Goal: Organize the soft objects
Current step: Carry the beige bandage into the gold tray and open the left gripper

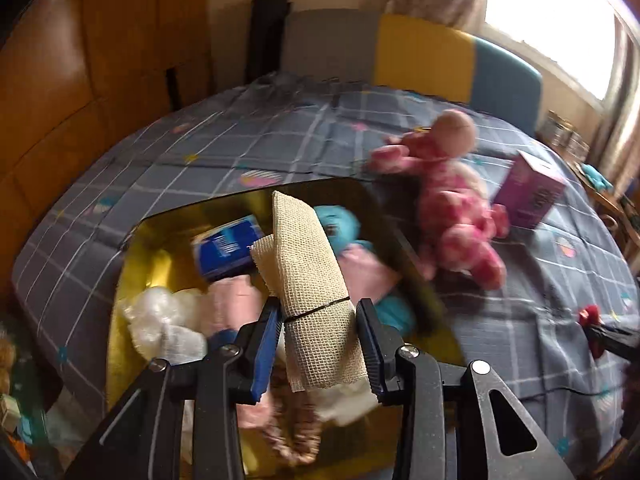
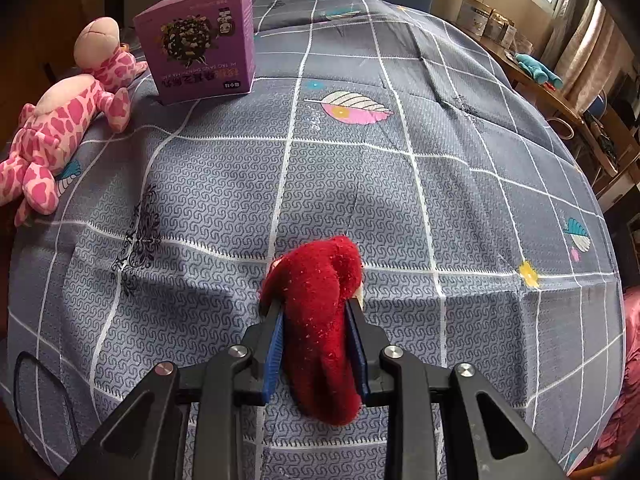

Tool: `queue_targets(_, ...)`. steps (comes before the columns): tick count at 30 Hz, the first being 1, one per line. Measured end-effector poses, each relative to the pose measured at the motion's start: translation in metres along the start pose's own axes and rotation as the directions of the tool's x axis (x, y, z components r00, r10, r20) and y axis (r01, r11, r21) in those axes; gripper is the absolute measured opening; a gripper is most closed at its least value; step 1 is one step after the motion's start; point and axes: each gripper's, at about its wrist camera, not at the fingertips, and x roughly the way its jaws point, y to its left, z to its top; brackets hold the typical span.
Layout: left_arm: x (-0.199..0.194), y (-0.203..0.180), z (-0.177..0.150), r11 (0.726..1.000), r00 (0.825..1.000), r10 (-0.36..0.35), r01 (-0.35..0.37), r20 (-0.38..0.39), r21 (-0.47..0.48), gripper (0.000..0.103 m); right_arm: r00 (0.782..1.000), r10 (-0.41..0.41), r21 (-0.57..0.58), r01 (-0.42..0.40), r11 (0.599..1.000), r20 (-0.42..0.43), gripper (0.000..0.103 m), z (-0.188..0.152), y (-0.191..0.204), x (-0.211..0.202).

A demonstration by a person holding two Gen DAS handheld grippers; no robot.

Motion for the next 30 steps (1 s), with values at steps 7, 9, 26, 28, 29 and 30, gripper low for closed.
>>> queue_targets(7,0.043,0.053,-0.003,0.99,0.99,0.116,-0.122,-0.082,-0.077,0.044,1.0,-0.011,-0.012,0.011,1.0,0.0,0.028,0.001,0.002,0.0)
queue_targets(9,0.052,0.058,-0.006,0.988,0.987,0.126,-0.134,-0.102,-0.081,0.052,1.0,-0.013,-0.013,0.013,1.0,0.0,0.028,0.001,0.003,0.0)
queue_targets(26,0.002,0.058,-0.018,0.981,0.988,0.157,-0.155,0.007,-0.119,0.077,0.999,-0.045,-0.029,0.045,0.999,0.013,0.027,0.005,0.012,-0.008)
queue_targets(28,-0.006,0.058,-0.018,0.98,0.987,0.157,-0.153,0.024,-0.123,0.08,0.999,-0.028,-0.036,0.029,0.999,0.04,0.026,0.007,0.019,-0.017)
queue_targets(29,-0.012,0.057,-0.018,0.981,0.987,0.158,-0.153,0.034,-0.123,0.081,0.998,-0.018,-0.045,0.02,0.999,0.053,0.026,0.009,0.024,-0.022)
queue_targets(30,-0.017,0.057,-0.019,0.98,0.986,0.16,-0.154,0.041,-0.123,0.082,0.998,-0.003,-0.056,0.007,0.998,0.066,0.026,0.011,0.032,-0.028)
